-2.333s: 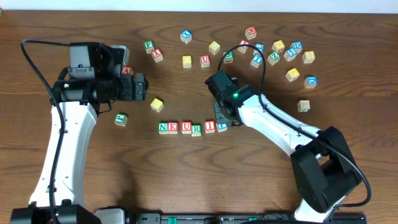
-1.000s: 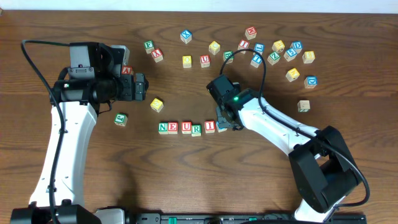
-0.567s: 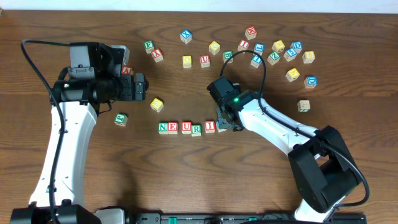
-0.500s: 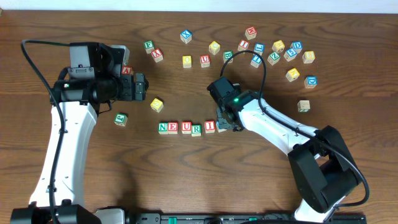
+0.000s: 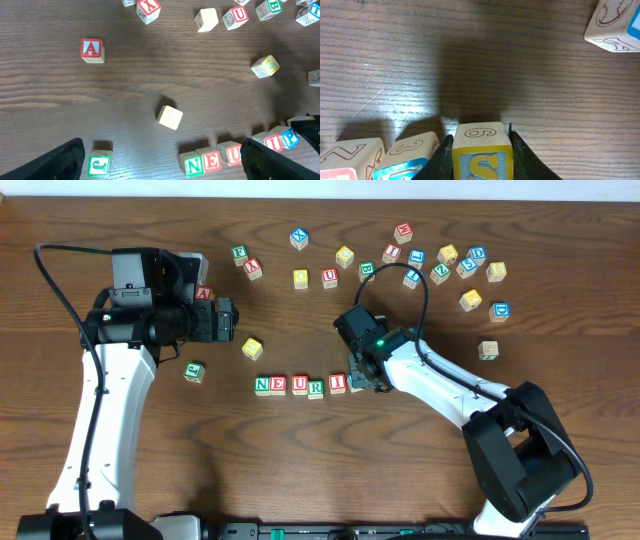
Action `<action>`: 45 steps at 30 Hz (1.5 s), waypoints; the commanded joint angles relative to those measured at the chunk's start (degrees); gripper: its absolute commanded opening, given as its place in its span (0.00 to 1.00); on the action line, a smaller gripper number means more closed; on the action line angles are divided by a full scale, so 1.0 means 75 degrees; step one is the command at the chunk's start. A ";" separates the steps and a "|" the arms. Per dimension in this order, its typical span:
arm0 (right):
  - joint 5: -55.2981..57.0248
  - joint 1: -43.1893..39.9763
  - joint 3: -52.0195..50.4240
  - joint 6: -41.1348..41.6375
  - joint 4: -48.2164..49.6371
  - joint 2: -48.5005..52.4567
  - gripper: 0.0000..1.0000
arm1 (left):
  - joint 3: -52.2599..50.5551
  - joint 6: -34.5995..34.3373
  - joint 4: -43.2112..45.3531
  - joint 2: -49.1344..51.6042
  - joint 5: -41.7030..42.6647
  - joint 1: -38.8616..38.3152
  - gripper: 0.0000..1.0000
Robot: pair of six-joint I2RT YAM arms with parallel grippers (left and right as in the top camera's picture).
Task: Spell out NEURIPS
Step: 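Lower the yellow S block to the right of the blue P block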
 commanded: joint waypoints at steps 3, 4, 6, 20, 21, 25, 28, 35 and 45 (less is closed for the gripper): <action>0.0119 0.0017 -0.0166 0.0052 0.0178 0.0041 0.16 | 0.0169 0.0157 0.0000 0.0009 0.0114 0.0017 0.98; 0.0119 0.0015 -0.0187 0.0055 0.0210 0.0041 0.17 | 0.0169 0.0157 0.0003 0.0009 0.0114 0.0017 0.98; 0.0119 0.0012 -0.0224 0.0055 0.0259 0.0041 0.17 | 0.0169 0.0157 0.0003 0.0009 0.0114 0.0017 0.98; 0.0090 0.0009 -0.0510 0.0000 0.0699 0.0041 0.27 | 0.0169 0.0157 0.0003 0.0009 0.0114 0.0017 0.98; 0.0090 0.0009 -0.0525 0.0000 0.0717 0.0041 0.29 | 0.0169 0.0157 0.0003 0.0009 0.0114 0.0017 0.98; 0.0093 0.0009 -0.0525 0.0000 0.0723 0.0041 0.34 | 0.0169 0.0157 0.0003 0.0009 0.0114 0.0017 0.98; 0.0090 0.0009 -0.0548 0.0006 0.0772 0.0041 0.37 | 0.0169 0.0157 0.0003 0.0009 0.0114 0.0017 0.98; 0.0093 0.0009 -0.0557 0.0006 0.0781 0.0041 0.36 | 0.0169 0.0157 0.0000 0.0009 0.0114 0.0017 0.98; 0.0093 0.0009 -0.0557 0.0029 0.0775 0.0041 0.36 | 0.0169 0.0157 0.0000 0.0009 0.0114 0.0017 0.98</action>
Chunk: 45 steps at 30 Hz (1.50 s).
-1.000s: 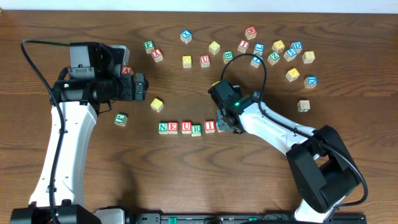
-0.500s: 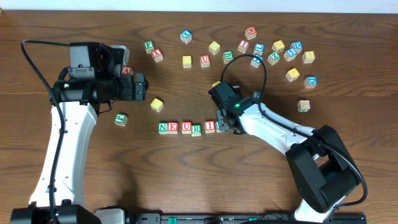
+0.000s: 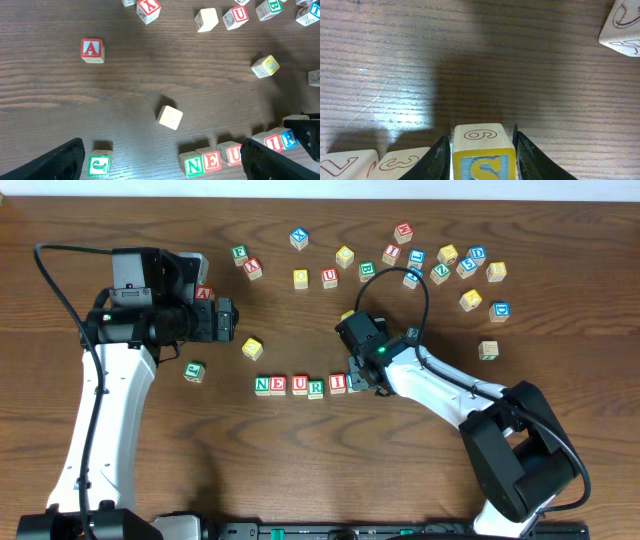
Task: Spell out NEURIPS
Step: 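Lower the yellow S block to the right of the blue P block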
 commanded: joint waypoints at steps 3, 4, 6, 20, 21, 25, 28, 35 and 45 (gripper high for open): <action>0.0093 0.0009 -0.0079 0.0058 0.0003 0.0041 0.35 | 0.0169 0.0157 0.0000 0.0009 0.0114 0.0017 0.98; 0.0093 0.0009 -0.0079 0.0061 0.0003 0.0041 0.35 | 0.0169 0.0157 0.0003 0.0009 0.0114 0.0017 0.98; 0.0093 0.0009 -0.0079 0.0061 0.0003 0.0041 0.35 | 0.0169 0.0157 0.0003 0.0009 0.0114 0.0017 0.98; 0.0152 0.0009 -0.0073 0.0055 0.0003 -0.0052 0.35 | 0.0169 0.0157 0.0000 0.0009 0.0114 0.0017 0.98; 0.0152 0.0009 -0.0067 0.0055 0.0003 -0.0052 0.35 | 0.0169 0.0157 0.0003 0.0009 0.0114 0.0017 0.98; 0.0152 0.0009 -0.0061 0.0055 0.0009 -0.0055 0.35 | 0.0169 0.0157 0.0003 0.0009 0.0114 0.0017 0.98; 0.0152 0.0009 -0.0044 0.0055 0.0012 -0.0061 0.35 | 0.0169 0.0157 0.0000 0.0009 0.0114 0.0017 0.98; 0.0149 0.0012 0.0064 0.0052 0.0012 -0.0172 0.36 | 0.0169 0.0157 0.0003 0.0009 0.0114 0.0017 0.98; 0.0149 0.0012 0.0254 -0.0064 0.0009 -0.0522 0.39 | 0.0169 0.0157 0.0003 0.0009 0.0114 0.0017 0.98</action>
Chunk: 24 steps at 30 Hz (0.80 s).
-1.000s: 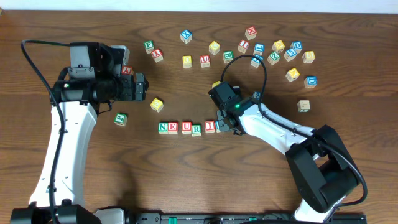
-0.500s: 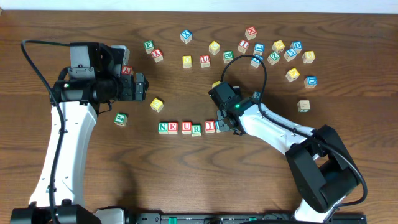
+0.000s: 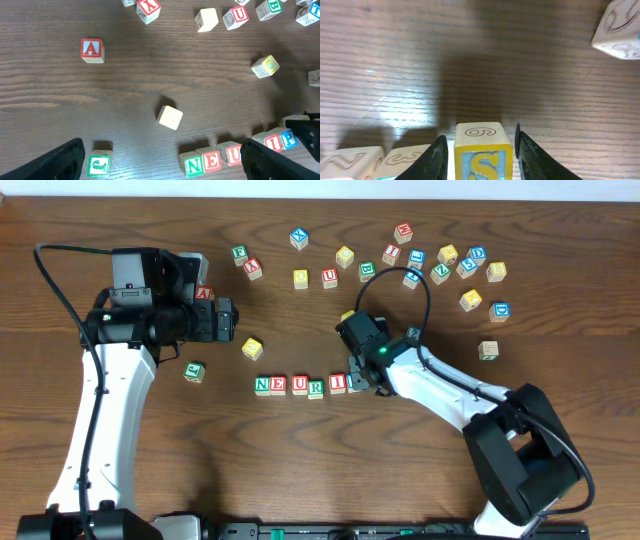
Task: Spell out NEURIPS
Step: 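Lower the yellow S block to the right of the blue P block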
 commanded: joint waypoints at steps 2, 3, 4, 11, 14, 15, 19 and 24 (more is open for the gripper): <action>0.0143 0.0009 0.0286 -0.0035 0.0009 -0.0399 0.39 | 0.0169 0.0157 0.0000 0.0009 0.0114 0.0017 0.98; 0.0146 0.0009 0.0312 -0.0038 0.0009 -0.0428 0.39 | 0.0169 0.0157 0.0000 0.0009 0.0114 0.0017 0.98; 0.0146 0.0009 0.0344 -0.0038 0.0017 -0.0446 0.39 | 0.0169 0.0157 0.0000 0.0009 0.0114 0.0017 0.98; 0.0460 0.0009 0.0580 -0.0090 0.0035 -0.0475 0.40 | 0.0169 0.0157 0.0003 0.0009 0.0114 0.0017 0.98; 0.0673 0.0009 0.0592 -0.0087 0.0073 -0.0475 0.41 | 0.0169 0.0157 0.0003 0.0009 0.0114 0.0017 0.98; 0.0769 0.0009 0.0592 -0.0087 0.0073 -0.0475 0.40 | 0.0169 0.0157 0.0000 0.0009 0.0114 0.0017 0.98; 0.1172 -0.0052 0.0592 -0.0087 0.0085 -0.0472 0.40 | 0.0169 0.0157 0.0000 0.0009 0.0114 0.0017 0.98; 0.1422 -0.0146 0.0589 -0.0079 0.0105 -0.0472 0.40 | 0.0169 0.0157 0.0003 0.0009 0.0114 0.0017 0.98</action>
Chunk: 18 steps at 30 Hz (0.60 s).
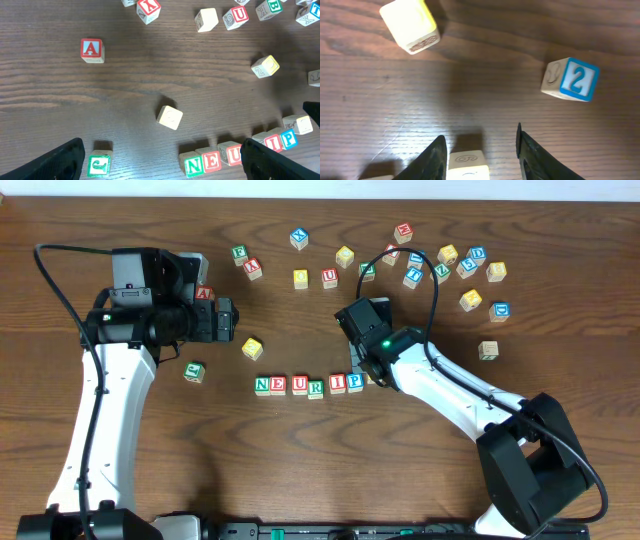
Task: Spell out NEURIPS
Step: 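Lower the yellow S block to the right of the blue P block, then open the right gripper and release the S block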
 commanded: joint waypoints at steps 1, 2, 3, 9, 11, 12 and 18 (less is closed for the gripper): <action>0.0530 -0.0146 0.0149 -0.0035 0.0044 -0.0189 0.40 | 0.0169 0.0157 0.0000 0.0009 0.0114 0.0017 0.98; 0.0603 -0.0192 0.0149 0.0029 0.0044 -0.0189 0.40 | 0.0169 0.0157 0.0003 0.0009 0.0114 0.0017 0.98; 0.0600 -0.0219 0.0149 0.0032 0.0047 -0.0189 0.40 | 0.0169 0.0157 0.0003 0.0009 0.0114 0.0017 0.98; 0.0597 -0.0274 0.0149 0.0096 0.0041 -0.0189 0.41 | 0.0169 0.0157 0.0003 0.0009 0.0114 0.0017 0.98; 0.0568 -0.0274 0.0143 0.0119 0.0044 -0.0189 0.41 | 0.0169 0.0157 0.0003 0.0009 0.0114 0.0017 0.98; 0.0533 -0.0274 0.0140 0.0119 0.0041 -0.0189 0.41 | 0.0169 0.0157 0.0000 0.0009 0.0114 0.0017 0.98; 0.0364 -0.0265 0.0134 0.0248 0.0012 -0.0119 0.40 | 0.0169 0.0157 0.0003 0.0009 0.0114 0.0017 0.98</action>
